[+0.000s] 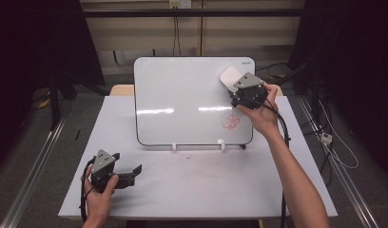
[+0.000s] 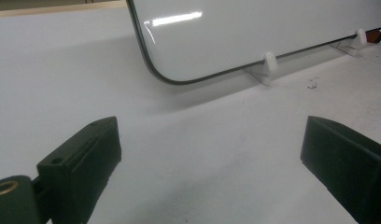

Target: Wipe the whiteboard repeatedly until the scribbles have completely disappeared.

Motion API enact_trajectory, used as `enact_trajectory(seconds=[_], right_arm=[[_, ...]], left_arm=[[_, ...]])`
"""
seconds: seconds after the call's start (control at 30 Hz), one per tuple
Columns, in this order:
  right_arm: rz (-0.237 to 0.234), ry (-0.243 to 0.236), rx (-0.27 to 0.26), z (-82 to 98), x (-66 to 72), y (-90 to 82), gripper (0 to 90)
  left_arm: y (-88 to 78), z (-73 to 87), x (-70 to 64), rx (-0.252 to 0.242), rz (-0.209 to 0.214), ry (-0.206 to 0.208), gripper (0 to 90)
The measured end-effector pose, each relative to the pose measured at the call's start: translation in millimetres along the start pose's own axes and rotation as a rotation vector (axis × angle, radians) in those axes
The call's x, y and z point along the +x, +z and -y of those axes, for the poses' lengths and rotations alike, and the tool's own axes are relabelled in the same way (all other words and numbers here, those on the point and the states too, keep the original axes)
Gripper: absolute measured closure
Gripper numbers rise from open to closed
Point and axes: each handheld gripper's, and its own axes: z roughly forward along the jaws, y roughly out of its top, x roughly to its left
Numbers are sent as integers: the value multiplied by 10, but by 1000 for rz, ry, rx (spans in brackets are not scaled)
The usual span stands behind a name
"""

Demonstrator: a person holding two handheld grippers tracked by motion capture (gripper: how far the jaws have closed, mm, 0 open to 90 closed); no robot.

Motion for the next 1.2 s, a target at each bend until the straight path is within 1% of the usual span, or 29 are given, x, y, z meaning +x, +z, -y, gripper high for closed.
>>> enact_trajectory(seconds=[0.1, 0.13, 0.17, 0.2, 0.23, 0.27, 0.3, 0.33, 0.4, 0.43, 0.5, 0.53, 0.57, 0.6, 0.63, 0.67, 0.7, 0.77, 0.8, 0.93, 1.03, 1.07, 1.1, 1.13, 1.17, 1.2], right_arm=[[-5, -12, 8, 32, 64, -21, 315], [-12, -20, 14, 65, 127, -31, 315], [-12, -20, 14, 65, 127, -31, 315], [-17, -22, 14, 82, 159, -36, 315], [-22, -33, 15, 111, 230, -47, 315], [-22, -35, 15, 120, 266, -51, 314], [-22, -35, 15, 120, 266, -51, 314], [-22, -35, 17, 124, 299, -55, 315], [-23, -52, 21, 116, 377, -59, 314], [-35, -66, 24, 97, 463, -50, 314], [-43, -87, 20, 73, 550, -39, 314], [-44, -84, 15, 63, 592, -35, 314], [-44, -84, 15, 63, 592, -35, 314], [-45, -96, 11, 46, 672, -29, 315], [-50, -101, 8, 38, 712, -25, 315], [-50, -101, 8, 38, 712, -25, 315], [-60, -122, 5, 23, 789, -19, 315], [-58, -129, -1, 16, 847, -15, 314], [-56, -128, -1, 16, 849, -14, 315], [-80, -125, -4, 15, 801, -6, 314], [-71, -116, -12, -8, 731, 5, 314], [-71, -116, -12, -8, 731, 5, 314], [-65, -105, -14, -20, 697, 8, 314], [-56, -92, -12, -45, 615, 15, 314], [-50, -84, -13, -58, 571, 21, 314], [-50, -84, -13, -58, 571, 21, 314]], left_arm=[[-5, -22, -1, -10, -7, 0, 52], [-3, -23, 0, -10, -7, -1, 52], [-3, -21, 4, -4, -6, 3, 52], [1, -17, 1, -2, -6, 3, 52], [3, -13, -3, -1, -4, 1, 51], [4, -13, -3, 1, -4, 3, 51], [7, -13, -4, 1, -5, 2, 51], [10, -14, -3, 1, -5, 3, 51], [18, -13, -7, 1, -3, 1, 52], [21, -14, -7, 4, 0, 4, 52], [24, -18, -12, 4, -1, 6, 52], [24, -21, -15, 4, -2, 11, 52], [26, -22, -19, 3, 1, 12, 52], [28, -22, -22, 4, 3, 12, 51], [38, -19, -22, 6, 3, 10, 52], [38, -19, -22, 6, 3, 10, 52], [41, -19, -22, 7, 2, 11, 52], [36, -18, -24, 5, 5, 12, 52], [36, -18, -24, 5, 5, 12, 52], [27, -14, -13, 4, 3, 6, 51], [19, -14, -9, 2, 3, 5, 52], [16, -14, -8, 0, 3, 6, 52], [12, -13, -5, 0, 1, 6, 51], [9, -12, -1, 0, 1, 6, 52], [7, -11, 3, -1, 1, 6, 51], [6, -9, 4, -3, 1, 2, 51]])
